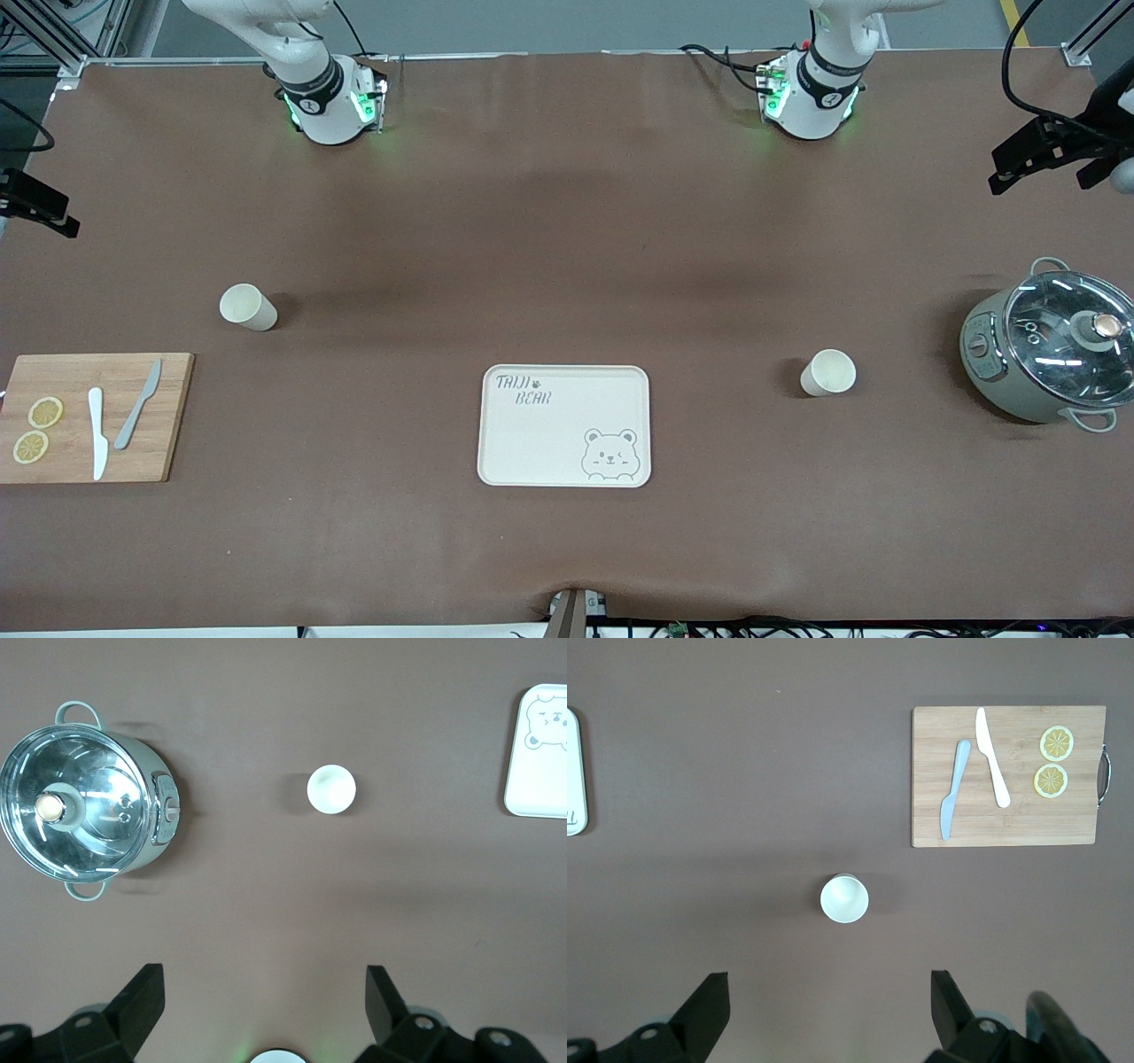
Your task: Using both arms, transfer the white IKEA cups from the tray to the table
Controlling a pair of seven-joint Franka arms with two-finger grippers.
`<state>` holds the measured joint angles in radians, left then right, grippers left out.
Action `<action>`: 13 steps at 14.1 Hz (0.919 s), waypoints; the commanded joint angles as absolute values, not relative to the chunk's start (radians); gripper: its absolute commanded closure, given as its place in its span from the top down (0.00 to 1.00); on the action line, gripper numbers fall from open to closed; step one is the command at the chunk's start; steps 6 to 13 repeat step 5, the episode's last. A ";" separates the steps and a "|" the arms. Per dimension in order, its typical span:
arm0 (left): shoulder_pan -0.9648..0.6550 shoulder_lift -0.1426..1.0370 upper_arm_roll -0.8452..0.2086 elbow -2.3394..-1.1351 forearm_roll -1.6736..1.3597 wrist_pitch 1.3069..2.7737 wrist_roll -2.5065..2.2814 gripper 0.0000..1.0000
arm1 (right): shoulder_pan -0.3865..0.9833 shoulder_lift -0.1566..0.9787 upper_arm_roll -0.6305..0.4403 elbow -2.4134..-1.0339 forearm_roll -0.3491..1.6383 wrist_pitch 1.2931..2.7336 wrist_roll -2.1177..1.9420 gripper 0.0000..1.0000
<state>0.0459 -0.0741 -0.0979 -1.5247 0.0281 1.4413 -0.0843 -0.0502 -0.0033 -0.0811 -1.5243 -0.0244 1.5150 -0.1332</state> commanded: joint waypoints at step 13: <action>0.049 -0.049 -0.100 -1.499 0.035 1.428 -0.086 1.00 | -0.063 -0.014 -0.077 -1.522 -0.009 1.509 -0.124 1.00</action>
